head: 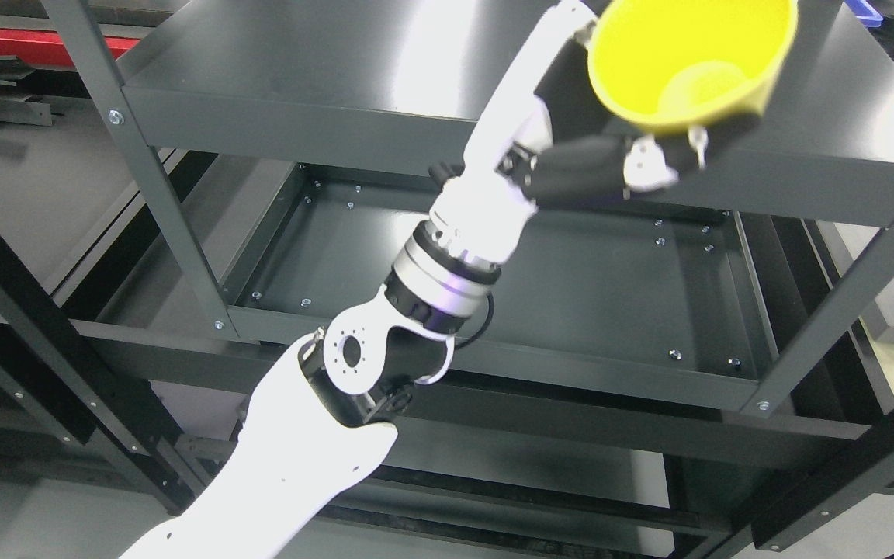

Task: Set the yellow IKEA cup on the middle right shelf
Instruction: 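Raise the left hand with the cup up onto the upper shelf, then release the cup on the upper shelf and withdraw the left hand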

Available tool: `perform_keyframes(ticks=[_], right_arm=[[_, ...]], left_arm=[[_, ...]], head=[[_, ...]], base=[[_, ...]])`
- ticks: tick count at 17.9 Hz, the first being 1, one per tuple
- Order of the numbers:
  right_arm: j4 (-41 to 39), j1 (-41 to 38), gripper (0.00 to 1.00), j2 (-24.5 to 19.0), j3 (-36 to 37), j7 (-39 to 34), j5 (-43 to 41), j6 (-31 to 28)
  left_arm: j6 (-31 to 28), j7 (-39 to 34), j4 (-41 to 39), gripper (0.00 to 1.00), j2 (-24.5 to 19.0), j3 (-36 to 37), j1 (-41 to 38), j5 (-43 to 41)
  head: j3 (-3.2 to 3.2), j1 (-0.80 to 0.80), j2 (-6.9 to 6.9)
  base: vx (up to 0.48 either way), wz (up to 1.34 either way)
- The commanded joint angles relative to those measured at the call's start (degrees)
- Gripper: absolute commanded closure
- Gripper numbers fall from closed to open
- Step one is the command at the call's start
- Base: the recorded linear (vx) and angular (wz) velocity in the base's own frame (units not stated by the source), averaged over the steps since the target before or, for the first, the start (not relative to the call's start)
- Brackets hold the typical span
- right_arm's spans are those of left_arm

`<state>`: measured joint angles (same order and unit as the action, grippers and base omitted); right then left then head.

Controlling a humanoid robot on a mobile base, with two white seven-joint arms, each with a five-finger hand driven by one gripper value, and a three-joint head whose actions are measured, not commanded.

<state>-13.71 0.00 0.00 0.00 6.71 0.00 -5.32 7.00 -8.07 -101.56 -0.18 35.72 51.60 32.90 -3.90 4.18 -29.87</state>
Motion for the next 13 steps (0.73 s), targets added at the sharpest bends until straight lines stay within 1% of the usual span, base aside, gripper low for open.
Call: perform_keyframes(ticks=[1,4,7,8,10,12,13], right_arm=[[0.00,-0.79,0.01,1.00,-0.97,-0.03,-1.41,-0.04],[0.00,-0.79,0.01,1.00,-0.97,-0.03,-1.41,-0.04],[0.00,-0.79,0.01,1.00,-0.97,-0.03,-1.41,-0.04],[0.00,-0.79,0.01,1.00,-0.97,-0.03,-1.41,-0.04],[0.00,-0.79,0.01,1.00,-0.97,-0.03,-1.41,-0.04],[0.00,-0.79,0.01,1.00,-0.97,-0.03,-1.41,-0.04],[0.00,-0.79,0.01,1.00,-0.97,-0.03,-1.41,-0.04]], left_arm=[[-13.00,-10.26,1.44,1.00,-0.82,-10.91,10.16,4.08],[-27.61,-19.50,6.62,1.00,-0.82,-13.31,15.79,5.07],[-38.25,-23.39,10.75,0.99,-0.82,-13.75,17.65,4.89],[-40.02,-23.39,11.64,0.98,-0.82,-14.19,17.74,4.80],[-43.28,-23.04,12.79,0.94,-0.82,-14.19,17.48,4.89],[-45.05,-22.60,13.32,0.86,-0.82,-13.84,17.39,4.98],[-45.75,-22.34,13.67,0.79,-0.82,-13.84,17.30,5.24]], head=[[0.00,0.00,0.00],[0.00,0.00,0.00],[0.00,0.00,0.00],[0.00,0.00,0.00],[0.00,0.00,0.00],[0.00,0.00,0.00],[0.00,0.00,0.00]], base=[[0.000,0.00],[0.000,0.00],[0.000,0.00],[0.000,0.00],[0.000,0.00],[0.000,0.00],[0.000,0.00]])
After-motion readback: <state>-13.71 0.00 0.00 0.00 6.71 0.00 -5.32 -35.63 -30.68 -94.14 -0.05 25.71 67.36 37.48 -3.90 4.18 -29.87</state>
